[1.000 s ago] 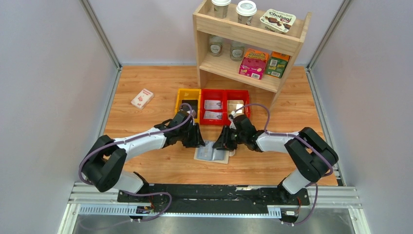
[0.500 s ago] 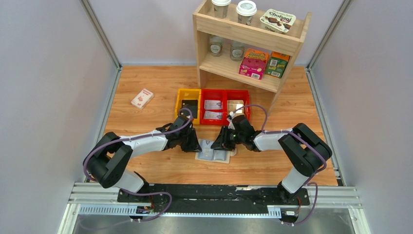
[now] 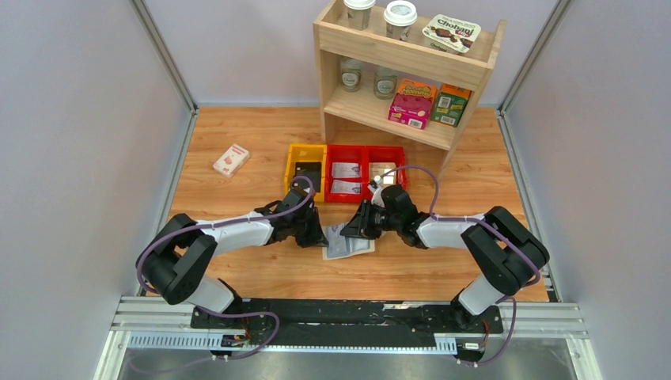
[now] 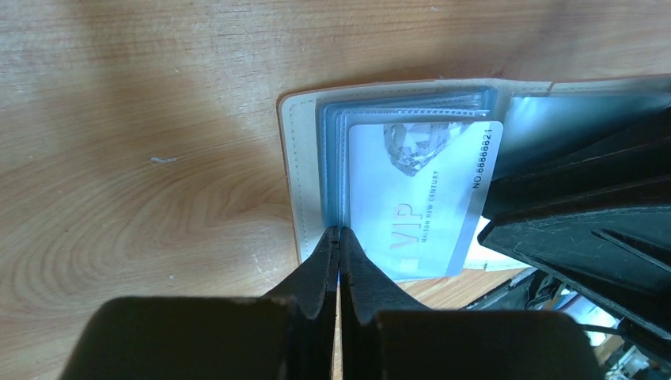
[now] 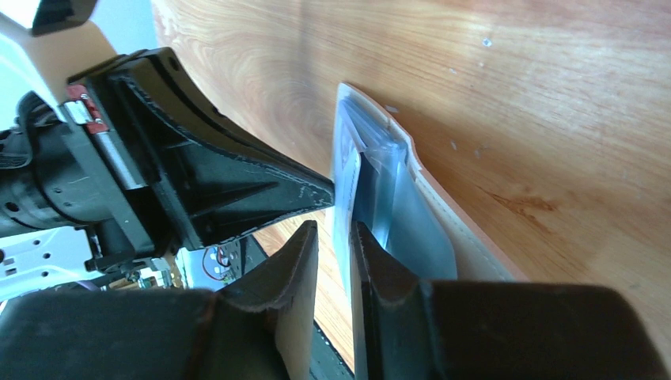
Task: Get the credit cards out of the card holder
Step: Remove the credit card from the card holder.
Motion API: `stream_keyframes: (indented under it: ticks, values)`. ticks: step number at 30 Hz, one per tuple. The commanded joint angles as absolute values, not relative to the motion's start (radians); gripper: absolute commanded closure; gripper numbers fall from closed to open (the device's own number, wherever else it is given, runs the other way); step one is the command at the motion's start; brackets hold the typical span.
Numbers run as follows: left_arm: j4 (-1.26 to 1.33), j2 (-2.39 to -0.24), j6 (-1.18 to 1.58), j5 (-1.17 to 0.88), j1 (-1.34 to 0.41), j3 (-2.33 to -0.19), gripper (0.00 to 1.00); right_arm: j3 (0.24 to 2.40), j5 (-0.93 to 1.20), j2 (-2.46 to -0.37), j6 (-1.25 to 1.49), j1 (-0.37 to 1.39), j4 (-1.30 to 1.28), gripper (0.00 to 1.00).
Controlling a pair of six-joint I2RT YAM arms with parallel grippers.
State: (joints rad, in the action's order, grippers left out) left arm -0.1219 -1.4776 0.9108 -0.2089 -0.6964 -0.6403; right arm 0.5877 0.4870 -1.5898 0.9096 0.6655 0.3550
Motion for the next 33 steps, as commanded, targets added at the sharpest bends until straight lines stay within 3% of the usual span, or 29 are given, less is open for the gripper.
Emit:
stream_keyframes:
  ticks: [1,8,21,33]
  values:
    - [-0.124,-1.509,0.911,-0.192,-0.713,-0.638,0.99,0.581,0.545,-1.568,0.936,0.678,0.469,0.81]
    - [-0.129,-1.528,0.908,-0.198,-0.721,-0.655,1.0,0.603,0.581,-1.652,0.936,0.706,0.526,0.83]
    - [-0.199,-1.548,0.891,-0.163,-0.733,-0.686,1.0,0.631,0.609,-1.66,0.936,0.724,0.522,0.73]
    - [-0.215,-1.569,0.888,-0.15,-0.735,-0.689,1.0,0.552,0.634,-1.549,0.925,0.678,0.538,0.86]
